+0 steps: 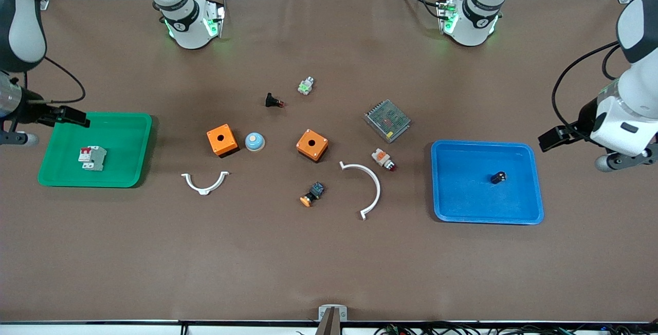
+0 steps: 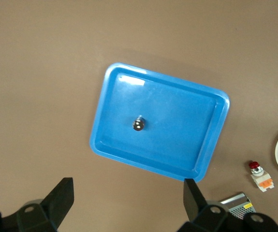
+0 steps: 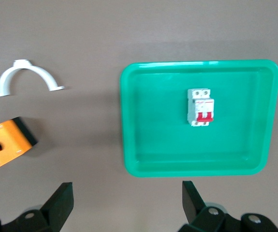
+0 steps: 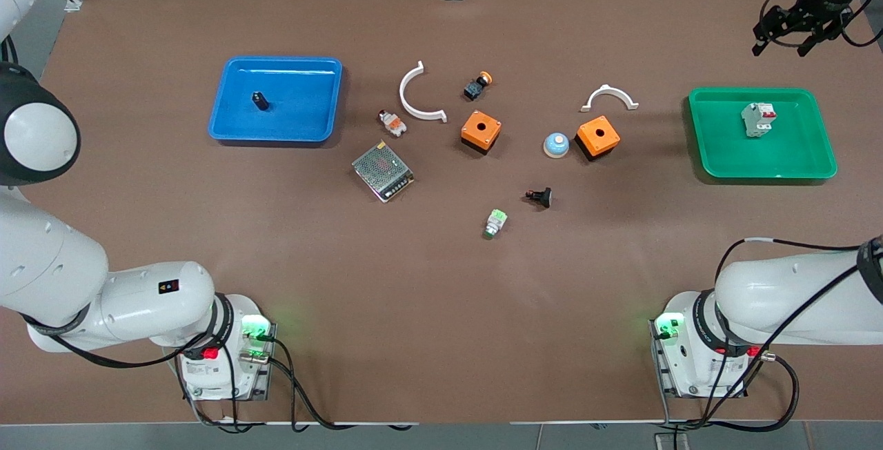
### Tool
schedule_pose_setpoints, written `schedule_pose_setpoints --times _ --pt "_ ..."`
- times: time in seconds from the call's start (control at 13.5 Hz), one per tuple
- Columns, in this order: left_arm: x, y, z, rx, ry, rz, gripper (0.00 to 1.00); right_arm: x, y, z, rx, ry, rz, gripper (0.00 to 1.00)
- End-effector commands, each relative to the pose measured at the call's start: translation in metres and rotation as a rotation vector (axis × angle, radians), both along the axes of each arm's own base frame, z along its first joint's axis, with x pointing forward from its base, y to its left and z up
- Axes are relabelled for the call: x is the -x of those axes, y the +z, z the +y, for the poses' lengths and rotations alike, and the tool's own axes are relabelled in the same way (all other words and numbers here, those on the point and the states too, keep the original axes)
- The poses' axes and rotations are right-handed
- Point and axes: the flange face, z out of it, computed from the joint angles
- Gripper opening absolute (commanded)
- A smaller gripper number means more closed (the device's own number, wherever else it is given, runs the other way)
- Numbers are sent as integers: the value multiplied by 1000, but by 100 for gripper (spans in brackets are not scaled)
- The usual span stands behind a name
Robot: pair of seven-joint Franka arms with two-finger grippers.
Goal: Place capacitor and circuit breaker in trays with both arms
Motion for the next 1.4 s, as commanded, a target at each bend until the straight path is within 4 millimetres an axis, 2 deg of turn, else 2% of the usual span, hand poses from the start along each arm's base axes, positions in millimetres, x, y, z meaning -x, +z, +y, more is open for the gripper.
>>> schedule_pose_setpoints --times 0.0,0.3,0.44,0.52,0.59,0.74,0.81,1.03,1.18,1.33 --pt "-1 25 0 -44 -57 -8 100 3 28 35 10 -21 21 99" --pt "8 46 3 -37 -124 -29 100 9 54 61 17 -21 -20 99" --pt "16 57 0 14 -124 -40 100 12 62 64 15 -22 -34 99" --pt "22 63 8 32 -103 -46 100 11 62 65 16 -26 -37 99" --pt "26 55 3 36 -127 -13 100 10 67 64 17 -30 -48 99" --pt "37 56 15 66 -137 -2 100 6 80 63 21 -32 -63 100" --pt "43 53 19 101 -123 6 100 1 100 62 23 -22 -87 100" --pt "55 53 21 105 -118 6 100 -6 131 57 26 -33 -89 100" --pt "55 54 18 105 -124 6 100 -11 141 57 30 -32 -128 100" --pt "55 53 12 114 -139 8 100 -29 146 55 36 -37 -151 100"
